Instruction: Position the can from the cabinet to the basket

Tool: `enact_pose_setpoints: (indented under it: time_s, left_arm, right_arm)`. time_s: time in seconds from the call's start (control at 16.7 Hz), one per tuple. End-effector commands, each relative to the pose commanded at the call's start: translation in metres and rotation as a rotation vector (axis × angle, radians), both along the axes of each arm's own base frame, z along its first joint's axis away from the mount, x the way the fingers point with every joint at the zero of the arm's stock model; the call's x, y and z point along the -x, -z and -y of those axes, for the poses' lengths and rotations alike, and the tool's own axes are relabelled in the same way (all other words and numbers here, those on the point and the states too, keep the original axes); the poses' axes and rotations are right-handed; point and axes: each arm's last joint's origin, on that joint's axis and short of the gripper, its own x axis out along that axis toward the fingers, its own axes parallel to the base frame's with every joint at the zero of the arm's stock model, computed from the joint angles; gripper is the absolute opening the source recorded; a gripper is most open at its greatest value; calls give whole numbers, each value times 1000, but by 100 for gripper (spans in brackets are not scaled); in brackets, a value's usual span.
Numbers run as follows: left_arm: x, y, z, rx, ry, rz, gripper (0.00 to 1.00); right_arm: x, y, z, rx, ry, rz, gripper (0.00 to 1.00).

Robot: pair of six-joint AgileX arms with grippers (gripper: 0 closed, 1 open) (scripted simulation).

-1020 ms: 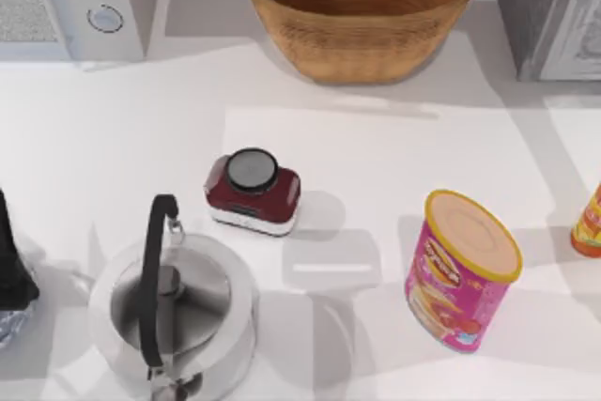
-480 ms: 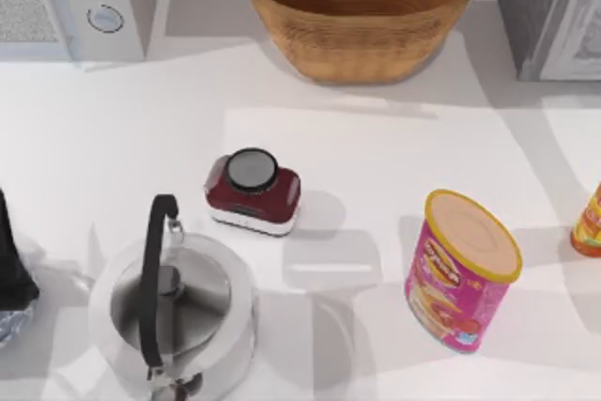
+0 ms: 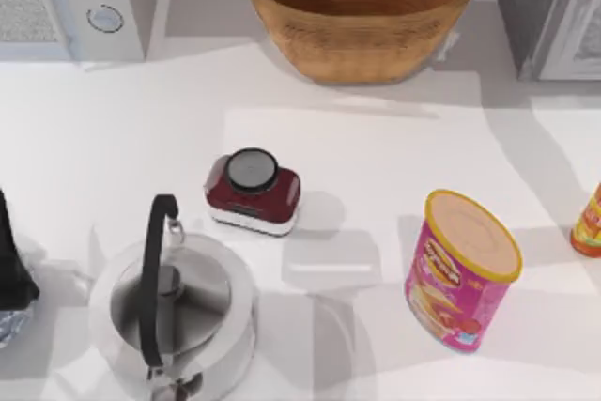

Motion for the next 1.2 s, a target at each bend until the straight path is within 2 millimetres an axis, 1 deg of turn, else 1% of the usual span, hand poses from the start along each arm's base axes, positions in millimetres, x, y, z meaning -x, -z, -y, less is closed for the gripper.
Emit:
enact_pose_setpoints:
  time_s: [0.12,0.36,0.42,0.54,0.66,0.78,0.9,1.02,1.08,1.14,1.2]
  left_arm:
    - [0,0,0,0,0,0,100]
    - [0,0,0,0,0,0,100]
    - [0,0,0,0,0,0,100]
    - [0,0,0,0,0,0,100]
    - [0,0,0,0,0,0,100]
    - [0,0,0,0,0,0,100]
    - [0,0,0,0,0,0,100]
    - [0,0,0,0,0,0,100]
    - [0,0,0,0,0,0,100]
    - [0,0,0,0,0,0,100]
    - [0,0,0,0,0,0,100]
  right_arm:
    - [7,-1,1,0,0,0,0]
    - [5,1,1,1,2,-6,0]
    - [8,-2,3,-9,3,11,0]
    - [24,-9,12,-40,8,74,0]
    - [45,-13,25,-64,16,143,0]
    - [63,-5,37,-62,29,169,0]
    - [76,15,46,-45,46,156,0]
    - [88,46,55,-31,59,134,0]
    - [92,66,58,-26,61,115,0]
    - [94,91,60,-18,60,83,0]
    - [94,120,62,-8,57,37,0]
